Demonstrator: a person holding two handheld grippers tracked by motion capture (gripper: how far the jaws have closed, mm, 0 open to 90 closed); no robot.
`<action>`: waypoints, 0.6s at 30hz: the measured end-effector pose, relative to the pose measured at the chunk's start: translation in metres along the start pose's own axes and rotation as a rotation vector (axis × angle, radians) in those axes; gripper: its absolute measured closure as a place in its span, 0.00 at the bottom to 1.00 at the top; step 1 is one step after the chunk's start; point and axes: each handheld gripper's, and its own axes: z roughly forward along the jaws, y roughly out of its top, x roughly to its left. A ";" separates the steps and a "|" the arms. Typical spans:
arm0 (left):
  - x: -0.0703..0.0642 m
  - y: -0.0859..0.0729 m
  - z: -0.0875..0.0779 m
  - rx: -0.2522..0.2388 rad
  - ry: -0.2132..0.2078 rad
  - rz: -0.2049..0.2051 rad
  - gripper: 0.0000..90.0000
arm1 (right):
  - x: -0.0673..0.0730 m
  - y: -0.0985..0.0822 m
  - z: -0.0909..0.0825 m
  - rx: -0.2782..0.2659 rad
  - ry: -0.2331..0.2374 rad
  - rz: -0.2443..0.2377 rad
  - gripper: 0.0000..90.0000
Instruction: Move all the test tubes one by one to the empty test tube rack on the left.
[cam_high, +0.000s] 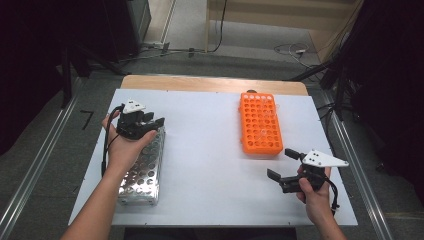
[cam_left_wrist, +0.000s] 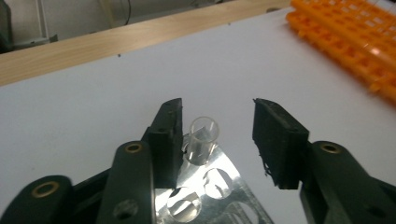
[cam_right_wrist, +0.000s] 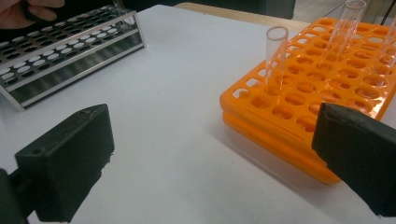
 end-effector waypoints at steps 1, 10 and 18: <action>-0.002 -0.001 -0.003 -0.019 -0.011 -0.013 0.48 | 0.000 0.001 0.002 0.000 -0.002 0.000 0.00; -0.026 -0.014 -0.023 -0.072 -0.071 0.011 0.20 | -0.006 0.012 0.018 0.031 -0.020 0.012 0.00; -0.051 -0.027 -0.038 -0.096 -0.126 0.022 0.00 | -0.009 0.020 0.041 0.070 -0.020 0.007 0.00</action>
